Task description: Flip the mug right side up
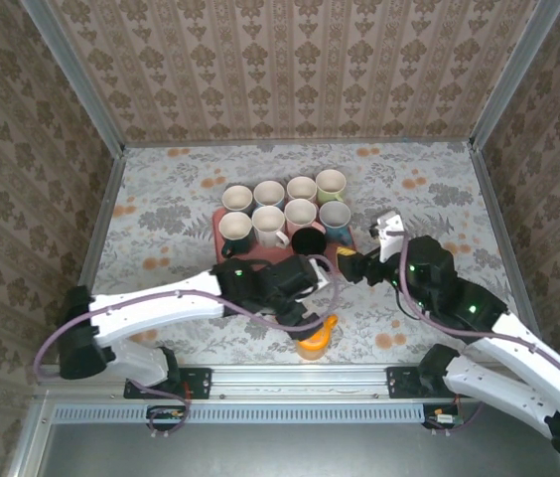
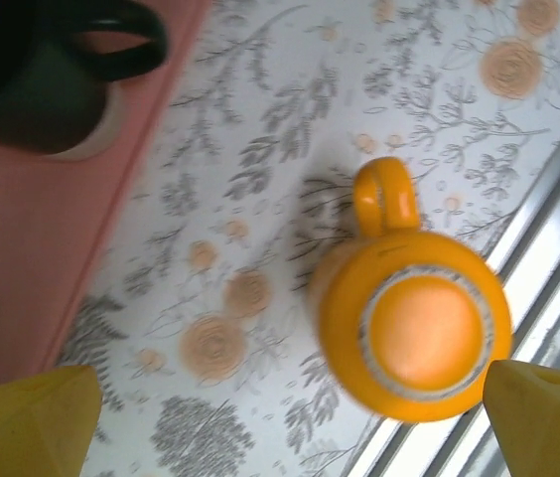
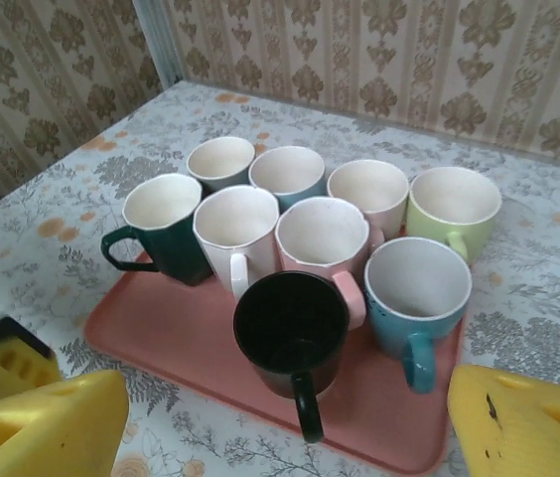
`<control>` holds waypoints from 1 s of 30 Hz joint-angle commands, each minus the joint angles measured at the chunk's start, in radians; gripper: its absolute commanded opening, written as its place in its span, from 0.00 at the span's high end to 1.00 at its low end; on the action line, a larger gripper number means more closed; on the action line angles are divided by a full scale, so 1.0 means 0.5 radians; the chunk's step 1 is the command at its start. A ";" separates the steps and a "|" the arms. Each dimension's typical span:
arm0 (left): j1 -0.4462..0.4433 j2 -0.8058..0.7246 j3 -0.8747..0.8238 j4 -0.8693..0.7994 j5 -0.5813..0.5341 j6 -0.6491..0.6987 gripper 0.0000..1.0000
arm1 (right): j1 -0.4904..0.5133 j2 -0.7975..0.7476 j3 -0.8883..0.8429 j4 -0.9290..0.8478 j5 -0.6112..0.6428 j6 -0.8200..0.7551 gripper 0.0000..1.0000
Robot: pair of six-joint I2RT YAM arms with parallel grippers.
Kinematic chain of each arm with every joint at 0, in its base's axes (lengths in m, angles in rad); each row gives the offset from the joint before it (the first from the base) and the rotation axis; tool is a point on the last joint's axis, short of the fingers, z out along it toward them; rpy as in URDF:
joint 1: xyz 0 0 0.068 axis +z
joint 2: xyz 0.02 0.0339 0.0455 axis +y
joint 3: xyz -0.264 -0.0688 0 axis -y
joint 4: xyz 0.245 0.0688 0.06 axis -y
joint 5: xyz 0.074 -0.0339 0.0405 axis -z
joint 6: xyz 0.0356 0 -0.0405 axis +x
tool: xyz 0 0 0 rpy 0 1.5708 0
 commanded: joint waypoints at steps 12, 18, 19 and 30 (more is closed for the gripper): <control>-0.069 0.550 0.354 -0.251 0.460 0.102 0.00 | -0.017 -0.321 -0.121 -0.218 0.165 0.017 0.11; -0.115 0.667 0.357 -0.375 0.357 0.132 0.00 | -0.016 -0.337 -0.122 -0.214 0.156 0.004 0.10; -0.120 0.686 0.354 -0.381 0.336 0.131 0.00 | -0.016 -0.337 -0.126 -0.211 0.155 0.002 0.10; -0.135 0.762 0.203 -0.147 0.036 0.135 0.04 | -0.023 -0.351 -0.161 -0.191 0.168 -0.002 0.11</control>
